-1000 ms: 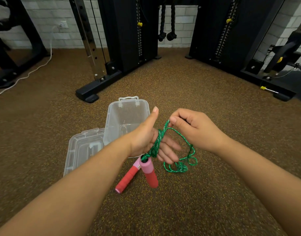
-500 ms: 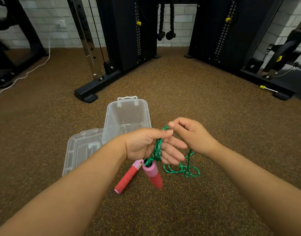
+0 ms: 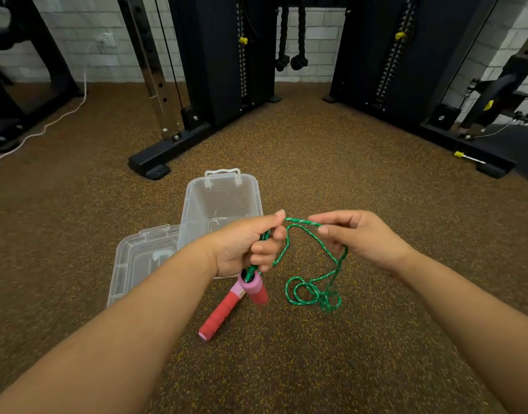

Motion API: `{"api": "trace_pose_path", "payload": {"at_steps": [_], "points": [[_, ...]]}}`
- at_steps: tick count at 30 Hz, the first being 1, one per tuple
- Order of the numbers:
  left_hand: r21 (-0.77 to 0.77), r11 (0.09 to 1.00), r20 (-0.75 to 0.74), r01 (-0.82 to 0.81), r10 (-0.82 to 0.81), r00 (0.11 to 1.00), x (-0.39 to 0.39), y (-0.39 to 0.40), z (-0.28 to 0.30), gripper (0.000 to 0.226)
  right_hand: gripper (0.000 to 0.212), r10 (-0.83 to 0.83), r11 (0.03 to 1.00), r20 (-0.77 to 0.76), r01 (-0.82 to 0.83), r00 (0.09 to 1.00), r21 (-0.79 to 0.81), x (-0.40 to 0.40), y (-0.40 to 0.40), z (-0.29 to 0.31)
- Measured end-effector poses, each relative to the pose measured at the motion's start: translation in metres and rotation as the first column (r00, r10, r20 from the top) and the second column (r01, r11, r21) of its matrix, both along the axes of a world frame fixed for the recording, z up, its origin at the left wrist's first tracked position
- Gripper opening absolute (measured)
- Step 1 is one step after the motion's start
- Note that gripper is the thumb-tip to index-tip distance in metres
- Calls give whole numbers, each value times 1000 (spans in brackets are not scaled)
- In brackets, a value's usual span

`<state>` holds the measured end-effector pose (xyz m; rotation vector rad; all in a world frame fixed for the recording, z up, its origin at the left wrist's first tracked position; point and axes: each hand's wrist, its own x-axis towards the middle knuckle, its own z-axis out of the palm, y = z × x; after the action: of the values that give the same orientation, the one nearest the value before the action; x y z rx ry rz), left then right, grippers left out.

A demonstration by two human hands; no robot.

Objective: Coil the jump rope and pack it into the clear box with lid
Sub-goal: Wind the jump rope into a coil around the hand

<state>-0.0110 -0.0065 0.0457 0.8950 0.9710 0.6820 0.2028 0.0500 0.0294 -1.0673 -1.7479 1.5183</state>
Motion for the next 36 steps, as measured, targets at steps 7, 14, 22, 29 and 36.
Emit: {"api": "trace_pose_path", "payload": {"at_steps": [7, 14, 22, 29, 36], "points": [[-37, 995, 124, -97, 101, 987, -7, 6, 4, 47, 12, -173, 944, 209, 102, 962, 314, 4, 2, 3], [-58, 979, 168, -195, 202, 965, -10, 6, 7, 49, 8, -307, 876, 229, 180, 924, 448, 6, 1, -5], [-73, 911, 173, -406, 412, 895, -4, 9, 7, 42, 12, -188, 821, 538, -169, 822, 545, -13, -26, -30], [-89, 923, 235, -374, 385, 893, -8, 9, 8, 59, 40, -99, 573, 676, -513, 730, 639, -34, -48, -24], [-131, 939, 135, -318, 335, 933, -4, 12, 3, 100, 41, 56, 546, 643, -563, 763, 621, -49, -72, 14]]}}
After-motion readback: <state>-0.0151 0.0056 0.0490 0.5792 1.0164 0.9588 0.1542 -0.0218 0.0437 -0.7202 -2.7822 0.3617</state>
